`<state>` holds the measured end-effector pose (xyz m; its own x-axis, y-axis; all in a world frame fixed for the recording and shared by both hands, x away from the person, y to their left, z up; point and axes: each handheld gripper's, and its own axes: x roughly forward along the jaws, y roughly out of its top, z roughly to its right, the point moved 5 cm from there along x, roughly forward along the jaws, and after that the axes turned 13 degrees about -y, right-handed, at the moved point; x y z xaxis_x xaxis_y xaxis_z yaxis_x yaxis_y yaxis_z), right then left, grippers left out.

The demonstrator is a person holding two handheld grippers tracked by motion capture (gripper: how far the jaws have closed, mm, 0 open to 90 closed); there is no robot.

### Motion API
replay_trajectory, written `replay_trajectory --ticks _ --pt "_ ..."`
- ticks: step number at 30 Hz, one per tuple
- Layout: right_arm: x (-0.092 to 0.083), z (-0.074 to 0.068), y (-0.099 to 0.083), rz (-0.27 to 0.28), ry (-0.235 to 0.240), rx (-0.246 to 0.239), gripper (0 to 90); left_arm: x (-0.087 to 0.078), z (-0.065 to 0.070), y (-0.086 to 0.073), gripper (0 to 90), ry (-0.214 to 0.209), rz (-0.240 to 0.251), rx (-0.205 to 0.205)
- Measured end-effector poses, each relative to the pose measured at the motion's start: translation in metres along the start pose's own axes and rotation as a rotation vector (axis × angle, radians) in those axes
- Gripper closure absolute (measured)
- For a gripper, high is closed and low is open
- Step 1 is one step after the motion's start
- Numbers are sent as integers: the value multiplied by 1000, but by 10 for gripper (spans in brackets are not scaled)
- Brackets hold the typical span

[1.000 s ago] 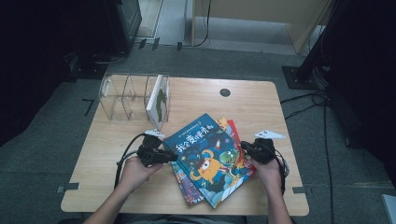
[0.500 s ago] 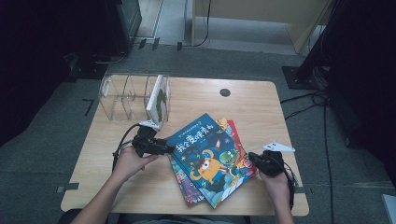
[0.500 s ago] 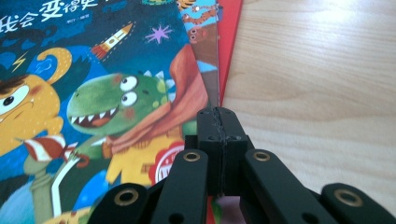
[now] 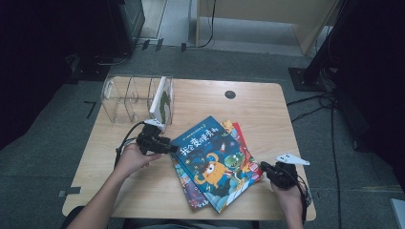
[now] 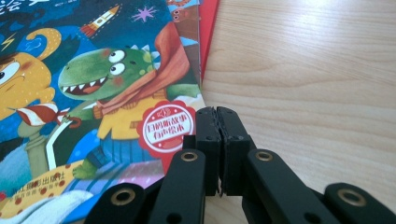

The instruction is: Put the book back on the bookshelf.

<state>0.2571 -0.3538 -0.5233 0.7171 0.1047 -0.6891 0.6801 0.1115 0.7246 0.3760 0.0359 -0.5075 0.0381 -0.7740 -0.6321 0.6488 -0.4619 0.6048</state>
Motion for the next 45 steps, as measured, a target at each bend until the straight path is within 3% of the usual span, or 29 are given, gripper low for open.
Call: replay_trajectory --ticks 3,12,18,21,26,30,35,40,45 --pt "-4 2 -4 5 -1 15 890 5 0 -2 396 -8 -22 5" --pt "-13 7 -17 -29 -3 37 890 7 0 -1 397 -12 -14 28" --pt "-9 5 -17 -43 8 35 895 7 -3 0 400 15 0 35" --pt "-9 5 -17 -45 13 38 895 6 -6 1 402 4 22 13" --pt "-8 5 -16 -43 15 43 900 11 -3 1 403 -26 30 19" --pt "-6 6 -15 -39 22 58 900 8 -3 1 414 25 4 50" --pt "-5 6 -14 -36 19 56 900 5 -12 0 408 23 4 -7" --pt "-3 6 -12 -35 18 57 900 9 -9 -3 407 45 -32 17" --pt "1 8 -10 -32 18 58 900 5 -8 -5 432 14 -47 -30"
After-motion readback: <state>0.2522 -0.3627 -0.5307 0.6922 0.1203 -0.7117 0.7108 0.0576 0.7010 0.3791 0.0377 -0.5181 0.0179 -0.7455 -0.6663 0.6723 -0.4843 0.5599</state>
